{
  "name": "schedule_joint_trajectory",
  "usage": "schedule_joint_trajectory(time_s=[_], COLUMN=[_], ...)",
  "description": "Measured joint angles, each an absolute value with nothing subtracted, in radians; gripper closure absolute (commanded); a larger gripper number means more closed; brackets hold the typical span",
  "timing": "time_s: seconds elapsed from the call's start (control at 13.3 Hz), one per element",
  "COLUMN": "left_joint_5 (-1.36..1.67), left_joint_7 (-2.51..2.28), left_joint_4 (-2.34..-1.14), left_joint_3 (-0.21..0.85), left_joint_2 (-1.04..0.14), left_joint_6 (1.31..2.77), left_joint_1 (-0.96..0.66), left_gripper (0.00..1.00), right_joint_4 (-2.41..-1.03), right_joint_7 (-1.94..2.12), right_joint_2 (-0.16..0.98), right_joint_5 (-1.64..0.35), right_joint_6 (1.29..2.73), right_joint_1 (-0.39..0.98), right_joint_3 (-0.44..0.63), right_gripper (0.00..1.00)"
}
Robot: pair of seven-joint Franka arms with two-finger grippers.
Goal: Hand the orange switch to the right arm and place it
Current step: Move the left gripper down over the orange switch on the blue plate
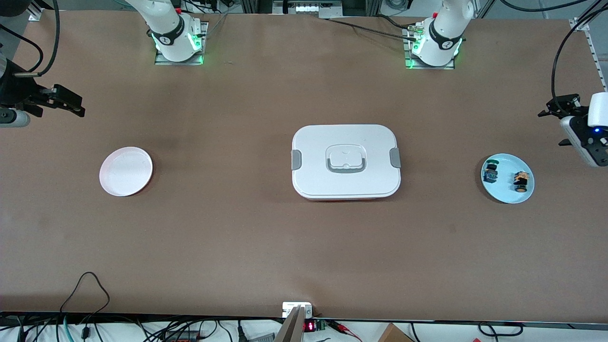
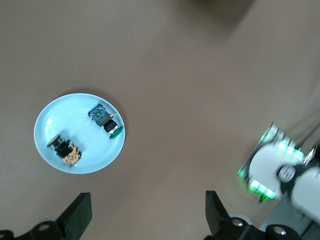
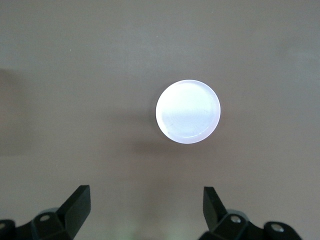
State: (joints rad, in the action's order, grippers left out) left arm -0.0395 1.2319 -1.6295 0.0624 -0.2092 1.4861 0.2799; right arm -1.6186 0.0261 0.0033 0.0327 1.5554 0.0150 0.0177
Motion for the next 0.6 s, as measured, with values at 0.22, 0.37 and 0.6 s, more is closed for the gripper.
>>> schedule_joint_trajectory(time_s=[0.22, 0.37, 0.6], left_joint_5=[-0.099, -0.121, -0.124], left_joint_7=[1.422, 1.525, 1.740], left_joint_4=[-1.701, -1.798, -2.020], left_joint_3=[0.062, 0.061, 0.058], left_joint_2=[-0.238, -0.241, -0.267], left_joint_6=[1.636, 1.804, 2.210], left_joint_1=[0.303, 0.340, 0.433], left_gripper=[0.00, 0.00, 0.00], right_joint_4=[-1.618, -1.618, -1.618], right_joint_7=[0.026, 0.026, 0.026], right_joint_2=[0.003, 0.004, 0.009], right_joint_5=[0.033, 0.033, 0.033], right_joint_6=[1.526, 1.525, 1.532], right_joint_1=[0.015, 0.014, 0.013], right_joint_3=[0.018, 0.019, 0.019], right_gripper=[0.00, 0.00, 0.00])
